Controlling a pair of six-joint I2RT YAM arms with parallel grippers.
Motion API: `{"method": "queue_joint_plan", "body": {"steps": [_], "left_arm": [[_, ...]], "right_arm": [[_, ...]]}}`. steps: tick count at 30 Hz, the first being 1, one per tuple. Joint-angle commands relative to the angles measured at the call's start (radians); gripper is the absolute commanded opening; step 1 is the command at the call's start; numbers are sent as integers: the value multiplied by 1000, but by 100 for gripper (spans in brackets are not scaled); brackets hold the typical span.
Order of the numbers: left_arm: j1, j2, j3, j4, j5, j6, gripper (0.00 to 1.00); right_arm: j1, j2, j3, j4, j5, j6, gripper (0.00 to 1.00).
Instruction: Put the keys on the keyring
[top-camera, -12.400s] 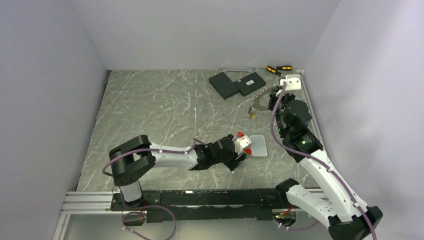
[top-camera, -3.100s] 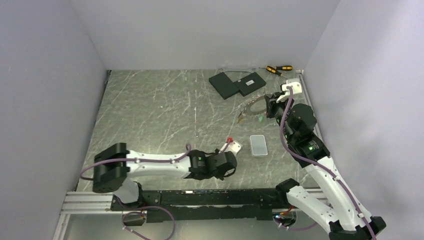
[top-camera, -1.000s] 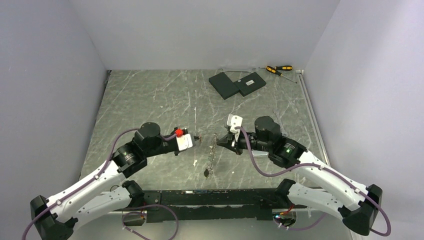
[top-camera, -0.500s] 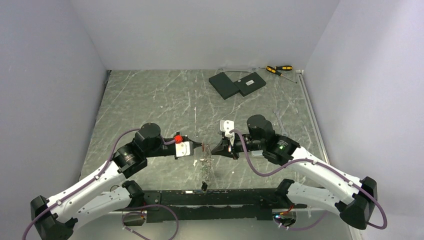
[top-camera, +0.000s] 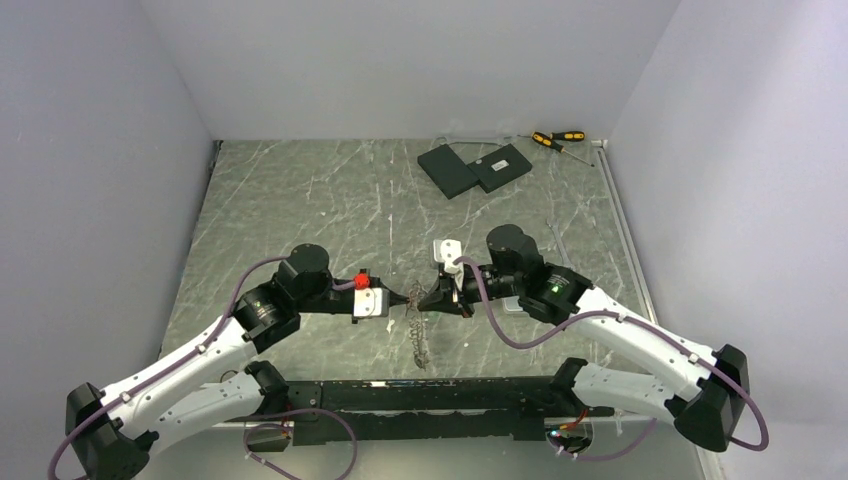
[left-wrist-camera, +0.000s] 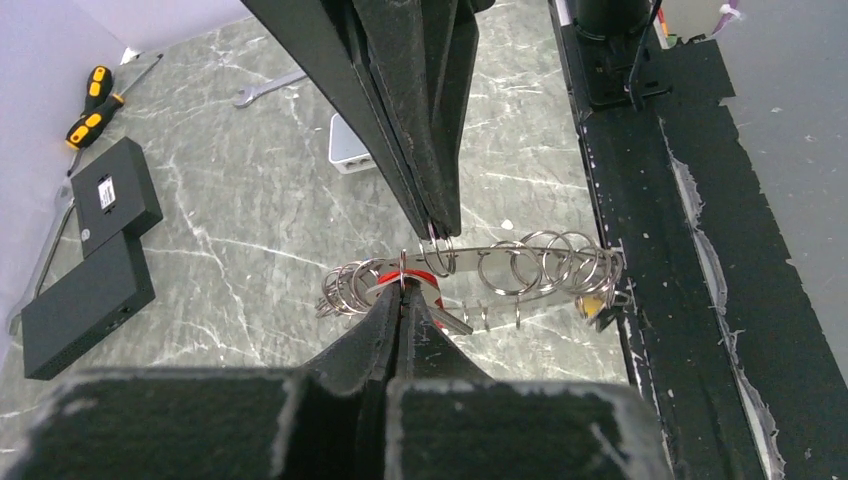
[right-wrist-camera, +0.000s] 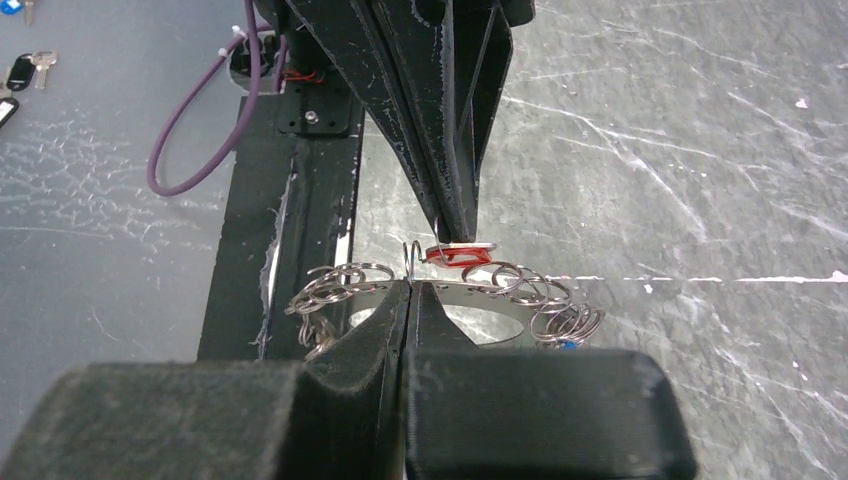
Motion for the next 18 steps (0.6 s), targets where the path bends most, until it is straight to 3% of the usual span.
{"method": "queue_joint_plan", "body": {"steps": [1,18], "left_arm": [[5,0,18,0,52,25,0],[5,6,21,0,81,26,0]], "right_arm": [[4,-1,62,37,-49,-25,0],[4,33,76,29,-55,-39,0]]}}
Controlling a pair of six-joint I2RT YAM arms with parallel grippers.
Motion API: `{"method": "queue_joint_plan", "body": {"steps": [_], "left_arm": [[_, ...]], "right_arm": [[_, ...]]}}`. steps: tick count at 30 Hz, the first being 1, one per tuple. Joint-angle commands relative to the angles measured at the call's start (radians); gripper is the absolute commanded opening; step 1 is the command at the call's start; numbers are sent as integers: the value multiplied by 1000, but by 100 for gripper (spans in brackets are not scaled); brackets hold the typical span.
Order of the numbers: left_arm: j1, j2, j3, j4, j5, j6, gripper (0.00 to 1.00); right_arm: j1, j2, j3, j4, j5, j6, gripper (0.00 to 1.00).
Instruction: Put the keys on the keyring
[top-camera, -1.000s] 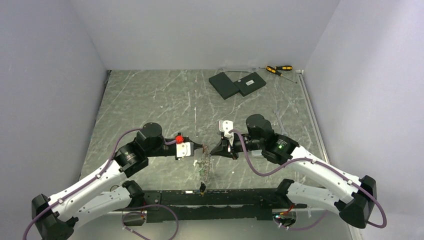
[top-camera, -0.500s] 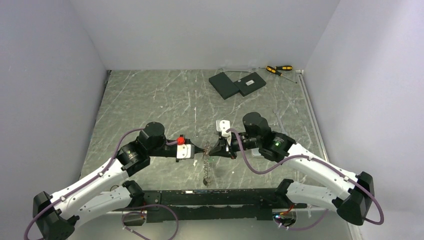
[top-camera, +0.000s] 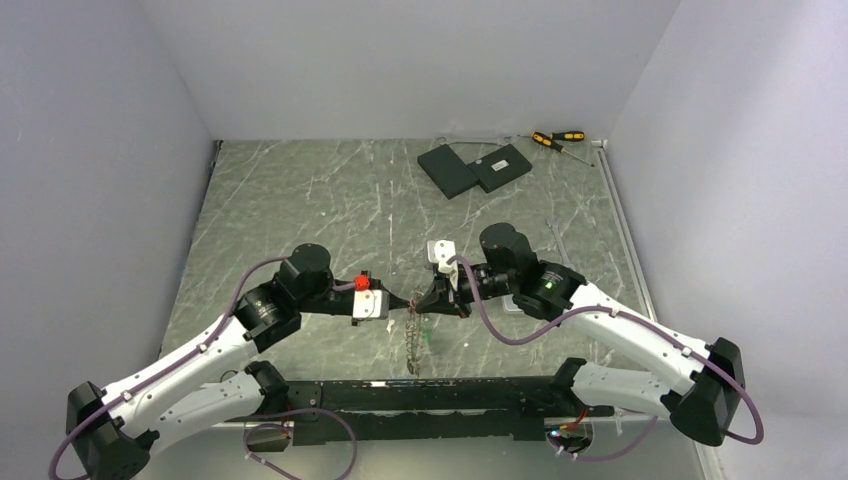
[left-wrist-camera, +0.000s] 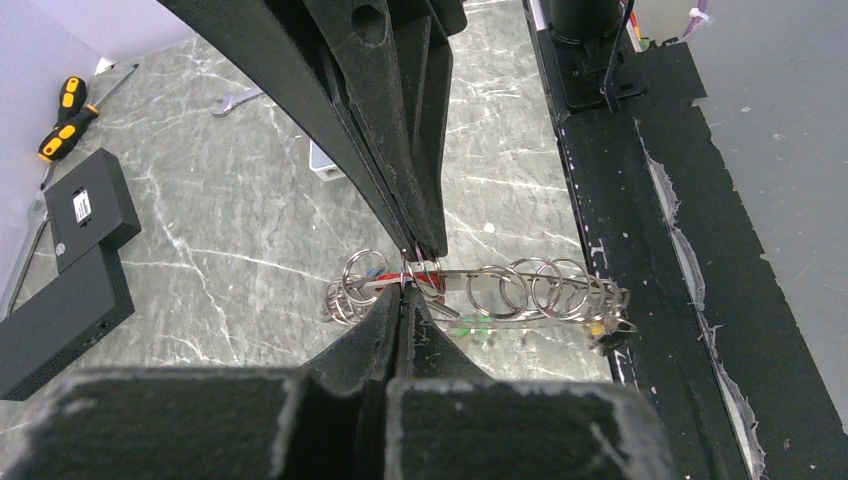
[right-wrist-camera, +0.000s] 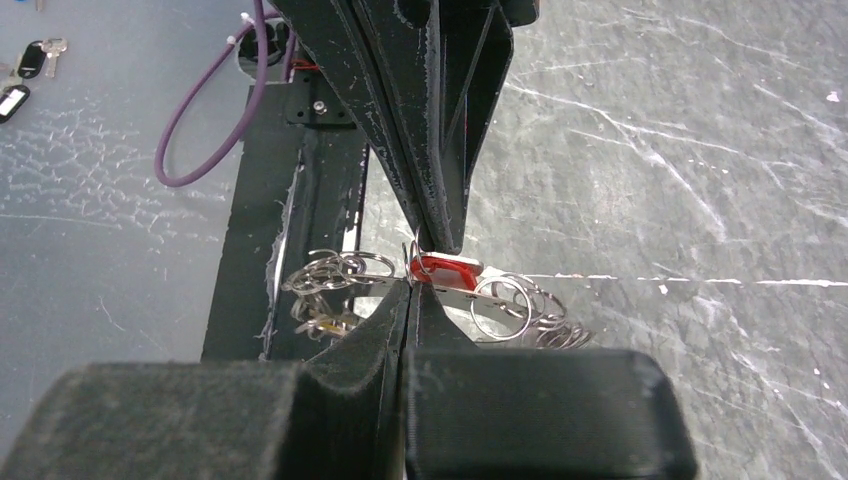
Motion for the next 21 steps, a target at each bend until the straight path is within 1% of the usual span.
{"method": "queue_joint_plan", "body": {"steps": [1,21], "left_arm": [[4,-1,20,7,37,25,0],[4,-9,17,1,43,35,0]], "right_arm": [[4,-8,59,46,-33,-25,0],[4,-28,49,67,-7,-19,0]]}}
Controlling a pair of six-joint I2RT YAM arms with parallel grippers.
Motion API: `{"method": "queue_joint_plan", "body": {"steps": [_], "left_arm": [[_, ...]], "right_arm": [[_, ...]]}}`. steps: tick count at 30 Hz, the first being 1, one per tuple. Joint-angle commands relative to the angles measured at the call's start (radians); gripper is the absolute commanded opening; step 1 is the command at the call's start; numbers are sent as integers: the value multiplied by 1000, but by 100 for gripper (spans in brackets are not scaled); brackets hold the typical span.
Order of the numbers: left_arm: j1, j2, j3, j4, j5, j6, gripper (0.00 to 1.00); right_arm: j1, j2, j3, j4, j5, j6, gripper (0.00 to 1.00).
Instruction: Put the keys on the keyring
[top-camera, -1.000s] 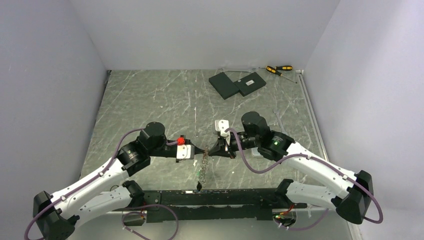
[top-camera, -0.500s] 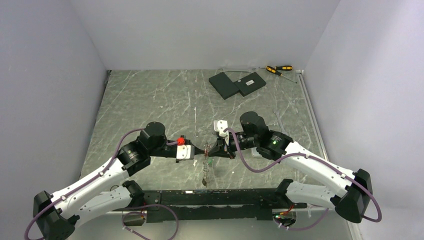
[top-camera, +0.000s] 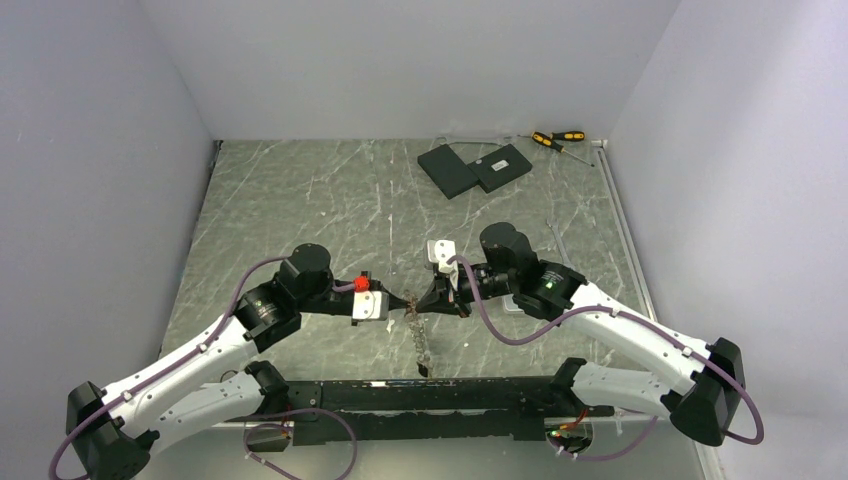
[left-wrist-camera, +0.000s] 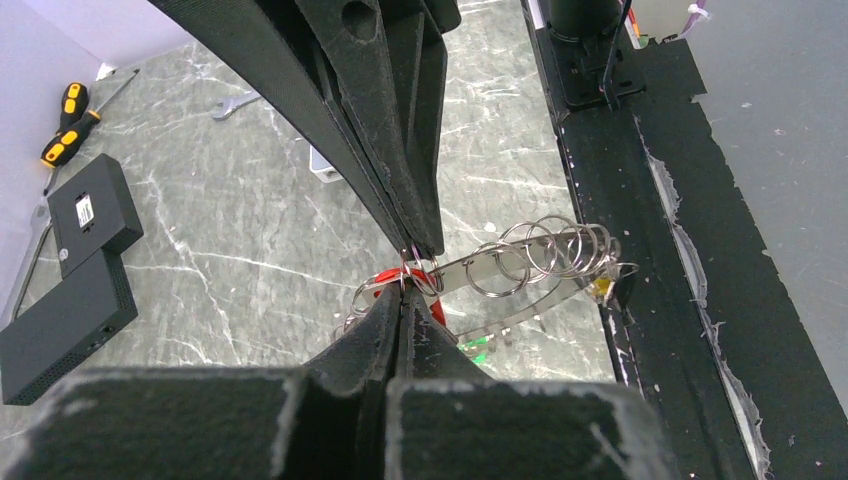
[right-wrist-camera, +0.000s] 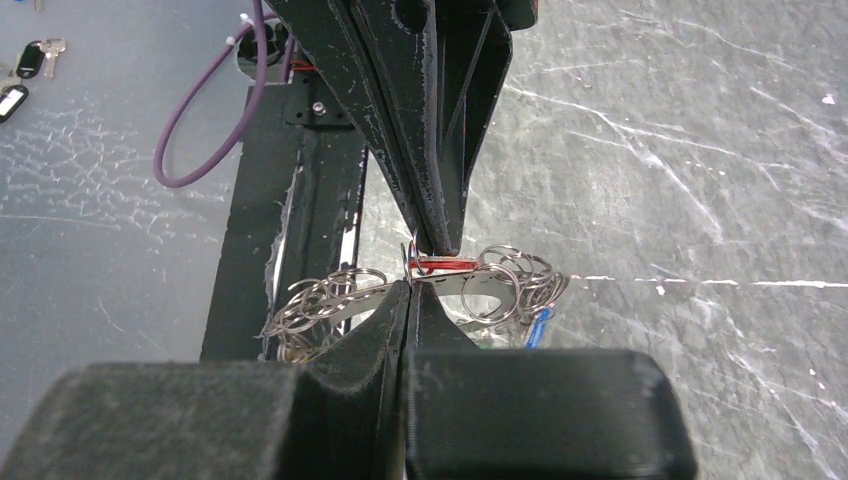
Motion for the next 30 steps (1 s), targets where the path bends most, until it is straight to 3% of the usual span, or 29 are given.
{"method": "queue_joint_plan", "body": {"steps": [1,30], "left_arm": [[4,-8,17,3,36,20,0],[3,-15,11,2,29,32,0]], "right_arm": [[4,-28,45,69,-6,-16,0],[4,-53,51,57,23,-5,0]]}}
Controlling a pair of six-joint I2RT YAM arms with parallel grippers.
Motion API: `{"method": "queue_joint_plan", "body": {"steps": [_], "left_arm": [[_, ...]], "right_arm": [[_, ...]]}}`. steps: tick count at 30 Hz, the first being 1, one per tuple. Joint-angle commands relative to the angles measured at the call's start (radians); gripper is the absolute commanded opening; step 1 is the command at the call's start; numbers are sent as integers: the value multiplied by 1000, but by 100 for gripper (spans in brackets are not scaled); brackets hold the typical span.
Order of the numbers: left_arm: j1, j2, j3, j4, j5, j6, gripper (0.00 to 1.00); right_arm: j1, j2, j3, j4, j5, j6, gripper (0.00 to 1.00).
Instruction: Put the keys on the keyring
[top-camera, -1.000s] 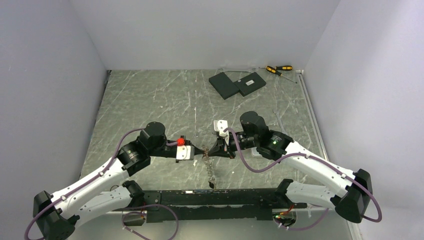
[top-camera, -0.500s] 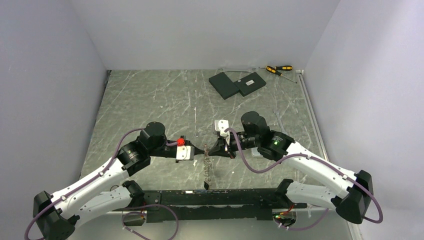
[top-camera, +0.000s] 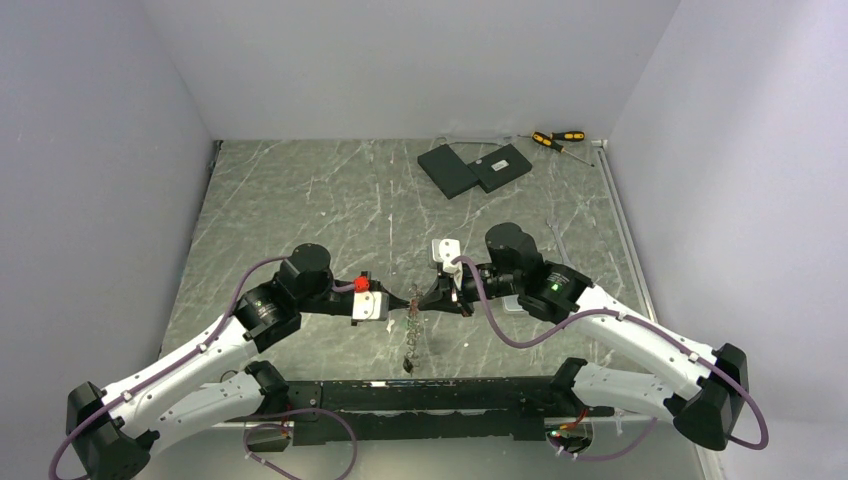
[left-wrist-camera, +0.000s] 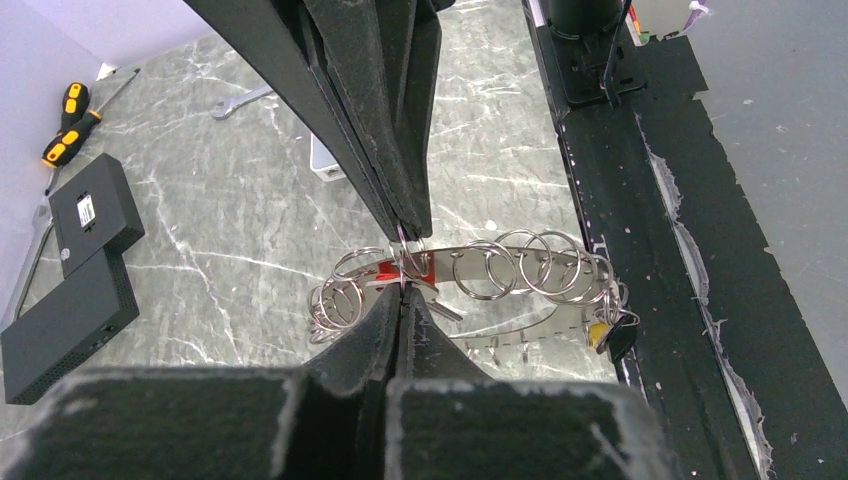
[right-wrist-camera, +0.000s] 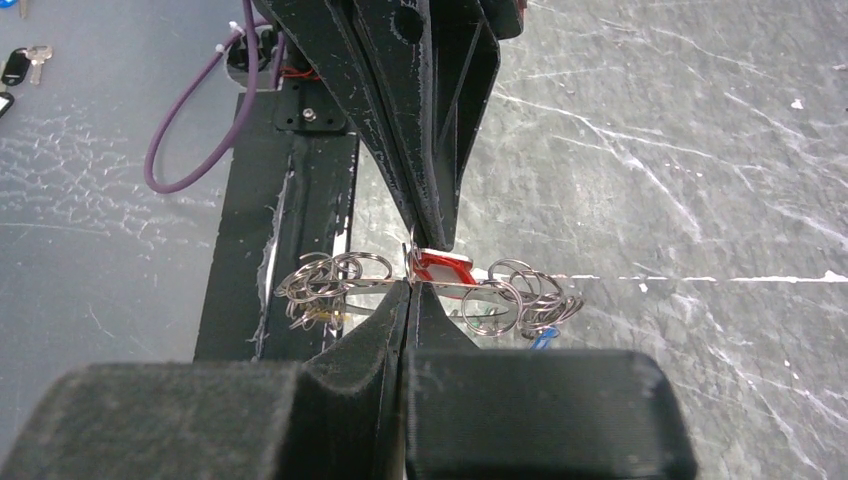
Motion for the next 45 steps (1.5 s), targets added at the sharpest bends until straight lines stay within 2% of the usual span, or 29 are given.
{"method": "queue_joint_plan", "body": {"steps": [1,45], "left_arm": [[2,-16,11,6,28,25,0],[2,-45,2,36,13,6,0]], "right_arm": [[4,-23,51,64,5,-3,0],[4,-88,4,224,161,61,0]]}}
